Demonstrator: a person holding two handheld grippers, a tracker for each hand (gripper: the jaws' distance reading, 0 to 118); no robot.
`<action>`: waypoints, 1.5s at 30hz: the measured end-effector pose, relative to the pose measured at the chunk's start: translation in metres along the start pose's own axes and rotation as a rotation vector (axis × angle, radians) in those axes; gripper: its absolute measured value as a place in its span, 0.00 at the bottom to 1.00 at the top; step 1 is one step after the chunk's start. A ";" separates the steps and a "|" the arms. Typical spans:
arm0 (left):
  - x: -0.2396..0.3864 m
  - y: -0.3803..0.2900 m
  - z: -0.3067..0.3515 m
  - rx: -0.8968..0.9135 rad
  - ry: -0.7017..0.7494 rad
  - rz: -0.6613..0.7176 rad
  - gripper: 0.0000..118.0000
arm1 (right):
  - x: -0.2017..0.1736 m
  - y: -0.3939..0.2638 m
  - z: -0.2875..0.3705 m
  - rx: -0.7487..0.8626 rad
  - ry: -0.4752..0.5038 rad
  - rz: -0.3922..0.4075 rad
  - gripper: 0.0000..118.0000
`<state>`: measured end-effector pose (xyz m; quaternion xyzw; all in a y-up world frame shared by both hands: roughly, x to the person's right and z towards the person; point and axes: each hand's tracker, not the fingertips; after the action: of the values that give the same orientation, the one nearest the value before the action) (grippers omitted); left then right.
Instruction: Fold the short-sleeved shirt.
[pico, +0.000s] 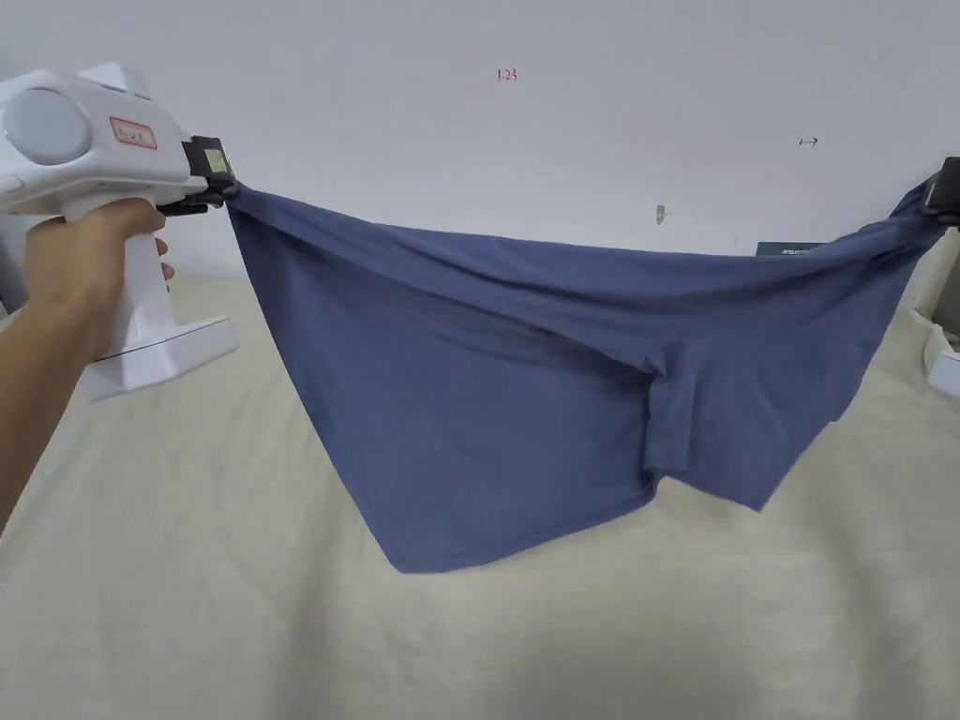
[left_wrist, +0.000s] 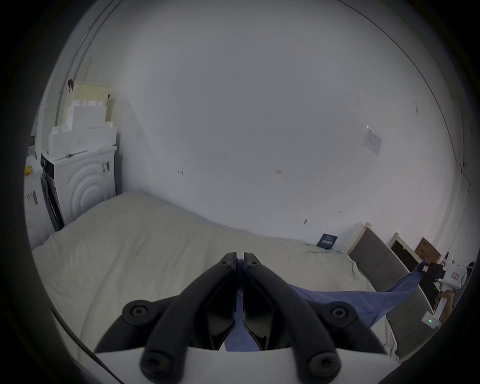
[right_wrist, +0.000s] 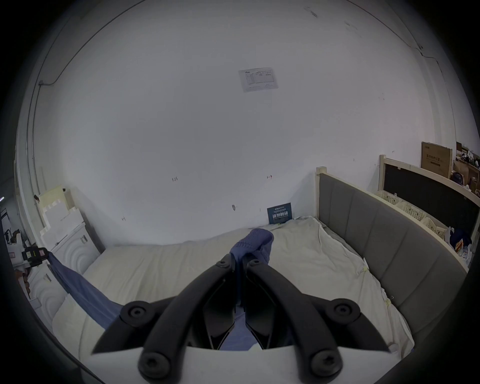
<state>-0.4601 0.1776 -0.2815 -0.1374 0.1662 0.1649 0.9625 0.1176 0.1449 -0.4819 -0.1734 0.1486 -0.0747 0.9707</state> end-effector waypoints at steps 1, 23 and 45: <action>-0.001 0.004 0.000 0.012 0.003 0.003 0.02 | -0.002 0.003 -0.002 0.007 -0.003 0.005 0.01; -0.033 -0.184 -0.032 -0.211 0.077 -0.201 0.02 | -0.007 -0.194 -0.027 -0.179 -0.045 0.177 0.01; -0.067 -0.394 0.080 -0.630 0.062 -0.331 0.02 | 0.020 -0.357 0.095 -0.413 -0.078 0.197 0.01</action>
<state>-0.3546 -0.1728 -0.1022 -0.4575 0.1118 0.0458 0.8809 0.1333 -0.1606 -0.2743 -0.3556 0.1395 0.0592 0.9222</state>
